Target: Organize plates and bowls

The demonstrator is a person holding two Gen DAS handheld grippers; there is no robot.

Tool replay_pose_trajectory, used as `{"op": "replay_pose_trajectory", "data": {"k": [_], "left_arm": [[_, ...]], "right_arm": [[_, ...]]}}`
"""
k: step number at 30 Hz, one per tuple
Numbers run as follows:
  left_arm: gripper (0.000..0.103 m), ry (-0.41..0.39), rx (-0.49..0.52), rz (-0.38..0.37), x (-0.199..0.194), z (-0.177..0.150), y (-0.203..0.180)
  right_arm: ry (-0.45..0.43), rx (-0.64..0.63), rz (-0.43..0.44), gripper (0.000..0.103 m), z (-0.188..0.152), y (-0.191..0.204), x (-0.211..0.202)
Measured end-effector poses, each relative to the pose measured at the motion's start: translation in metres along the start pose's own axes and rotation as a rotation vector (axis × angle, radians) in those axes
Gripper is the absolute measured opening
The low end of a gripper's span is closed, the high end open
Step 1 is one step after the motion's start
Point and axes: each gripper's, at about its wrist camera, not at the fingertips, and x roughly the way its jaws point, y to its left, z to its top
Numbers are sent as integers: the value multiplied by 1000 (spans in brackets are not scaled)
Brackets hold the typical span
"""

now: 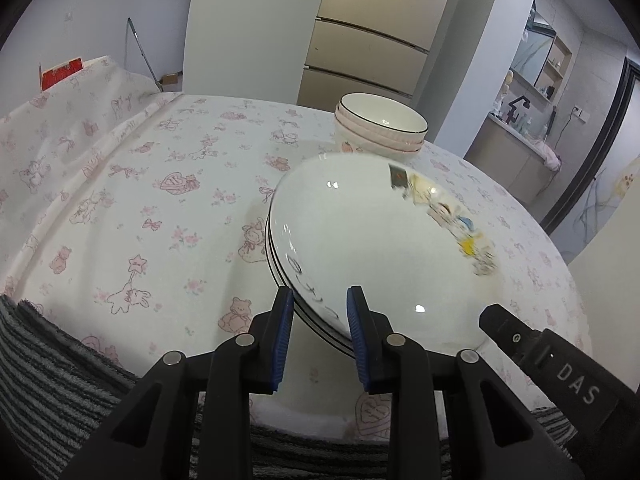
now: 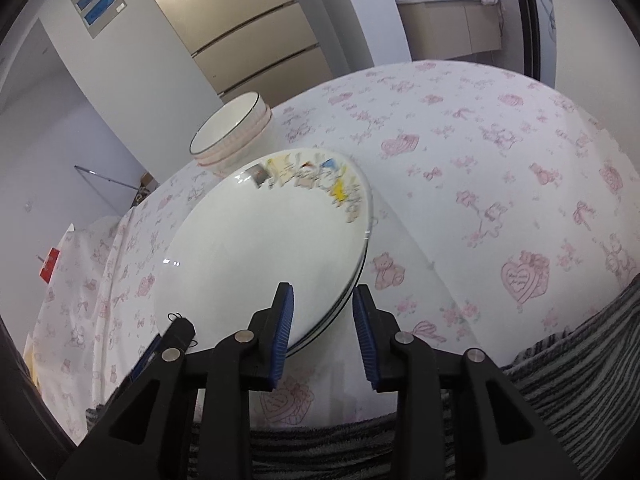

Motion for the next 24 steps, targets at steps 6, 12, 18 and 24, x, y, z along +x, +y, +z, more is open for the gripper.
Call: {"op": "replay_pose_trajectory", "data": {"k": [6, 12, 18, 24], "left_arm": [[30, 5, -52, -60, -2, 5, 11], [30, -49, 53, -79, -34, 11, 13], [30, -218, 162, -15, -94, 25, 21], [87, -382, 186, -14, -142, 36, 25]], "right_arm": [[14, 12, 23, 16, 1, -7, 6], [-16, -112, -8, 16, 0, -1, -1], [-117, -183, -11, 30, 11, -2, -27], [-321, -262, -41, 55, 21, 8, -70]]}}
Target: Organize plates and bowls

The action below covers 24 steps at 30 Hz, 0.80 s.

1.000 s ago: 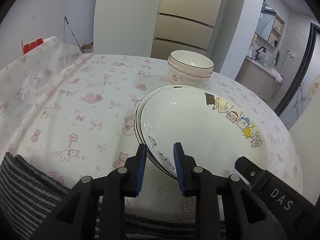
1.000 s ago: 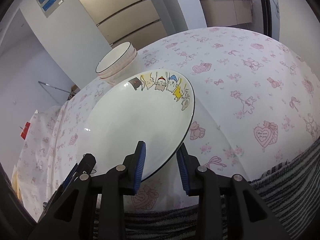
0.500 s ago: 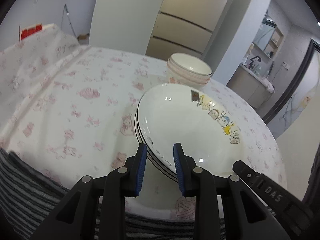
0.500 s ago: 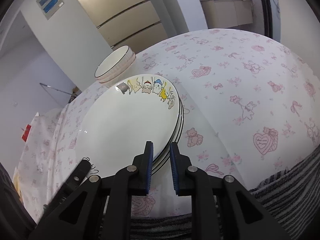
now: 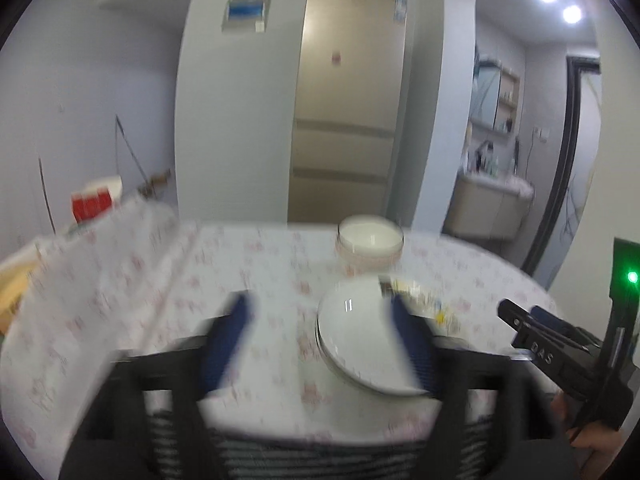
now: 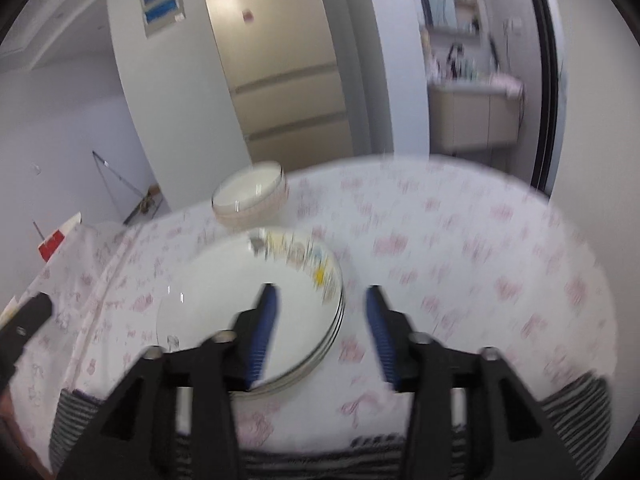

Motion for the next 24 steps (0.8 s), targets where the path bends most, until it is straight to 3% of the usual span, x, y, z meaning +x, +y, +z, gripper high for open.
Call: {"op": "replay_pose_trajectory", "data": {"k": [2, 7, 8, 10, 13, 18, 24], "left_arm": [[87, -88, 36, 23, -11, 4, -1], [90, -202, 67, -8, -28, 8, -1], [92, -229, 66, -18, -32, 8, 0], [103, -285, 57, -9, -39, 9, 1], [103, -345, 87, 11, -48, 14, -3], [103, -341, 129, -14, -46, 43, -10], [103, -411, 84, -23, -50, 86, -12]], "right_arm": [[-86, -52, -36, 60, 5, 3, -13], [-294, -81, -13, 100, 9, 0, -45], [-338, -77, -8, 103, 10, -2, -52], [-402, -83, -8, 103, 12, -1, -62], [-431, -111, -8, 103, 22, 2, -70], [-449, -98, 6, 103, 53, -1, -81], [-531, -59, 44, 103, 108, 1, -109]]}}
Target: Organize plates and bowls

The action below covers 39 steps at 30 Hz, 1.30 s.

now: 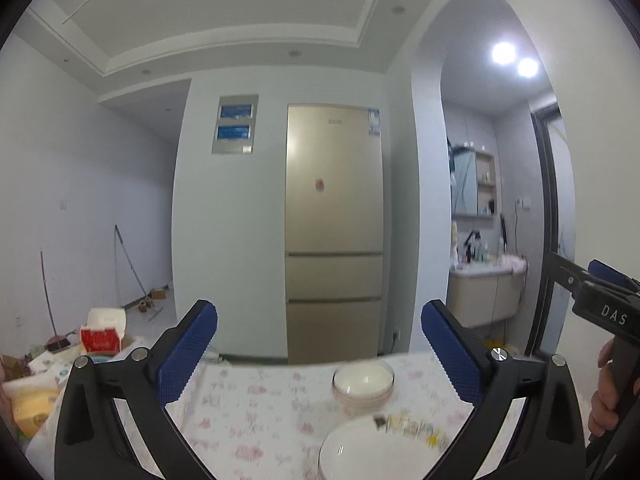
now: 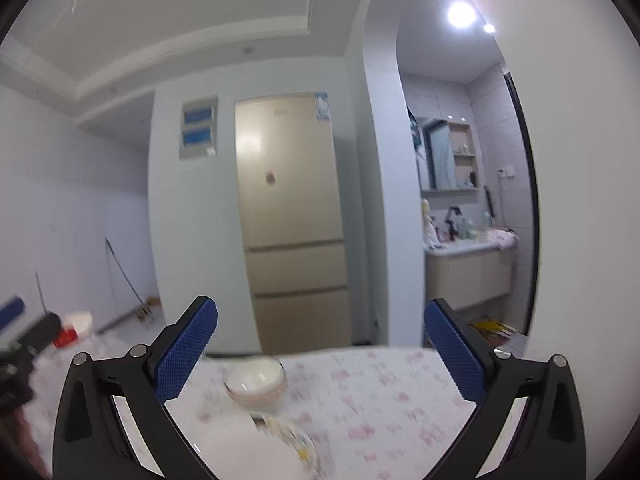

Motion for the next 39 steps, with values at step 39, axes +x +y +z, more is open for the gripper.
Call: {"op": "replay_pose_trajectory", "data": {"k": [39], "left_arm": [[103, 375, -165, 7, 280, -28, 16]], "right_arm": [[363, 160, 16, 103, -22, 10, 241]]}}
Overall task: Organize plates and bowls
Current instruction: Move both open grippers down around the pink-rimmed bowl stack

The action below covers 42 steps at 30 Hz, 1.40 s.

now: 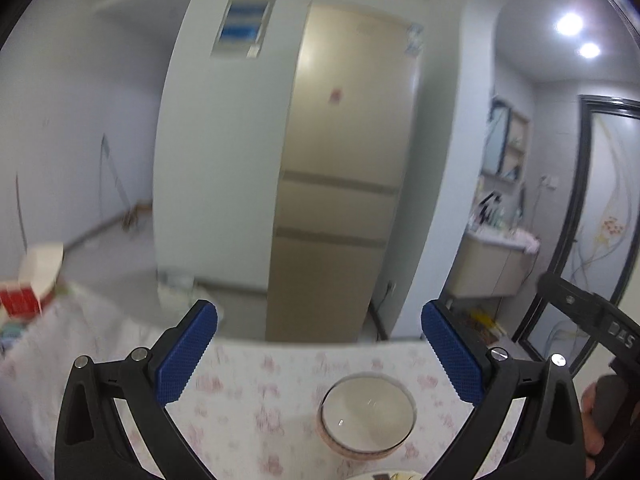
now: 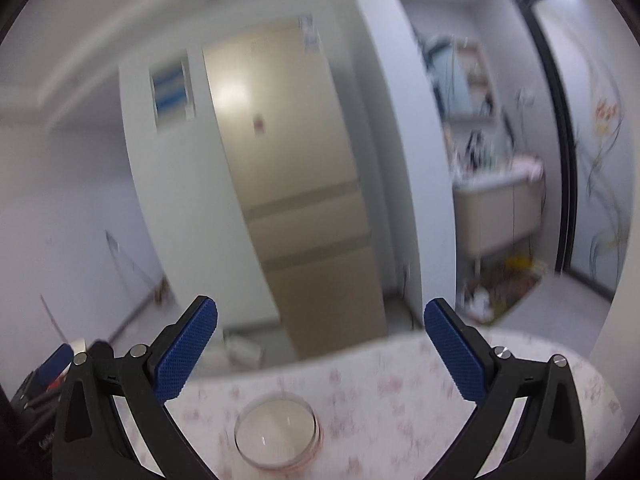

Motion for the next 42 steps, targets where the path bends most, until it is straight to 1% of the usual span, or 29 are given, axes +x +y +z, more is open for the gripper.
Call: {"op": "replay_pose_trajectory", "data": {"k": [2, 4, 6, 8, 11, 14, 17, 19, 23, 26, 27, 29, 31, 33, 35, 37, 39, 42], "left_arm": [[103, 82, -15, 10, 24, -5, 6], [103, 156, -17, 45, 47, -12, 9], [103, 202, -13, 60, 63, -20, 10], [103, 250, -15, 52, 80, -27, 10], [103, 307, -23, 12, 96, -39, 11], [103, 376, -27, 3, 115, -54, 11], [103, 433, -51, -15, 128, -69, 18], [103, 482, -95, -30, 138, -80, 27], [103, 555, -169, -70, 154, -96, 39], [101, 595, -204, -107, 164, -104, 42], [99, 614, -219, -122, 167, -108, 43], [96, 644, -243, -146, 173, -113, 44], [95, 676, -276, -173, 180, -119, 46], [93, 695, -306, -198, 184, -125, 48], [92, 713, -332, -231, 189, -130, 50], [92, 727, -362, -260, 194, -134, 52], [92, 735, -378, -266, 197, -136, 55], [92, 736, -387, -263, 200, -137, 58]], "right_arm": [[91, -12, 2, 103, -6, -1, 18], [151, -54, 55, 103, -12, 1, 30], [216, -98, 81, 103, -22, 4, 43], [281, -113, 91, 103, -29, 4, 58], [380, -114, 122, 103, -43, 3, 78], [449, -101, 96, 103, -55, -1, 99], [507, -105, 81, 103, -65, -7, 118], [540, -71, 79, 103, -72, -12, 129], [640, 86, 174, 102, -88, -33, 153], [713, 190, 242, 97, -101, -46, 168], [727, 207, 251, 95, -104, -47, 171], [758, 239, 269, 89, -112, -51, 177], [794, 270, 302, 81, -119, -52, 182], [804, 273, 305, 79, -122, -52, 183], [811, 282, 303, 75, -124, -54, 184], [832, 301, 318, 64, -127, -57, 189], [853, 324, 343, 57, -130, -59, 194], [870, 365, 366, 57, -137, -63, 200]]}}
